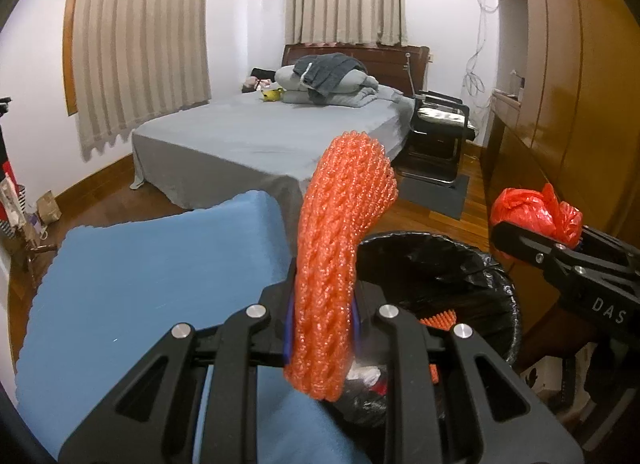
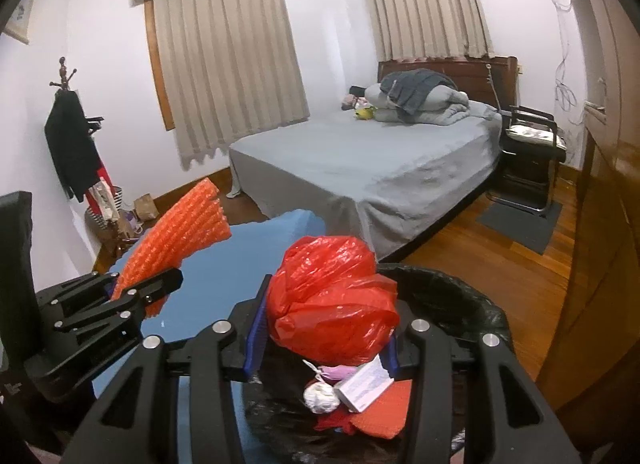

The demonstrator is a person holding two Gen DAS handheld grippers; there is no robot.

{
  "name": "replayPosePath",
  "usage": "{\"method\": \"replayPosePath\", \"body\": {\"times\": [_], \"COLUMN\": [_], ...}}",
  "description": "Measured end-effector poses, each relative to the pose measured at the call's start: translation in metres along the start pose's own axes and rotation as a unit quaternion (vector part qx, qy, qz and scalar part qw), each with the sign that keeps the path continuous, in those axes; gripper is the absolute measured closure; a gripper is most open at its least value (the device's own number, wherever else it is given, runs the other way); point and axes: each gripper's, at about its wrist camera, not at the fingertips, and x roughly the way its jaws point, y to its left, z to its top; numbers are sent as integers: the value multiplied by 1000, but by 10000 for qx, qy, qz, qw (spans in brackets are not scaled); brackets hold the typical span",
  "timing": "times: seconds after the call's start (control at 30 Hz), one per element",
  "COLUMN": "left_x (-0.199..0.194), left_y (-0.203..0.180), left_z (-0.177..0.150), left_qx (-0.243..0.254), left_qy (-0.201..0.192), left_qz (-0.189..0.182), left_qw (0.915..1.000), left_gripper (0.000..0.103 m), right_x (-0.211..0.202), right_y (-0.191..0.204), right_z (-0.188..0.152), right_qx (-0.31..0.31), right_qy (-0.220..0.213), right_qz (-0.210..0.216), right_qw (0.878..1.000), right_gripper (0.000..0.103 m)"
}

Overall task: Collect trash
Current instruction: 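Carry the orange strip and red bag over the black bin with both grippers, then open both grippers to drop the strip and red bag into the bin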

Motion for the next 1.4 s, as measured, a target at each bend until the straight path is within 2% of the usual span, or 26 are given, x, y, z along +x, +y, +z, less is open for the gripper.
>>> {"method": "replayPosePath", "body": {"times": [0.53, 0.93, 1.3, 1.4], "left_x": [46, 82, 107, 112], "left_y": [-37, -58, -60, -59], "left_z": [-4, -8, -13, -13], "left_qx": [245, 360, 313, 276], "left_qy": [287, 503, 703, 752], "left_qz": [-392, -519, -586, -622], "left_qw": [9985, 9967, 9953, 9948], "left_gripper": [83, 83, 81, 74], "right_x": [7, 29, 51, 54], "right_y": [-40, -58, -71, -74], "right_z": [-12, -16, -19, -18], "right_qx": [202, 260, 354, 378], "right_qy": [164, 328, 483, 496], "right_qz": [-362, -382, -339, -365], "right_qw": [9990, 9984, 9976, 9974], "right_gripper": [58, 58, 57, 52]}}
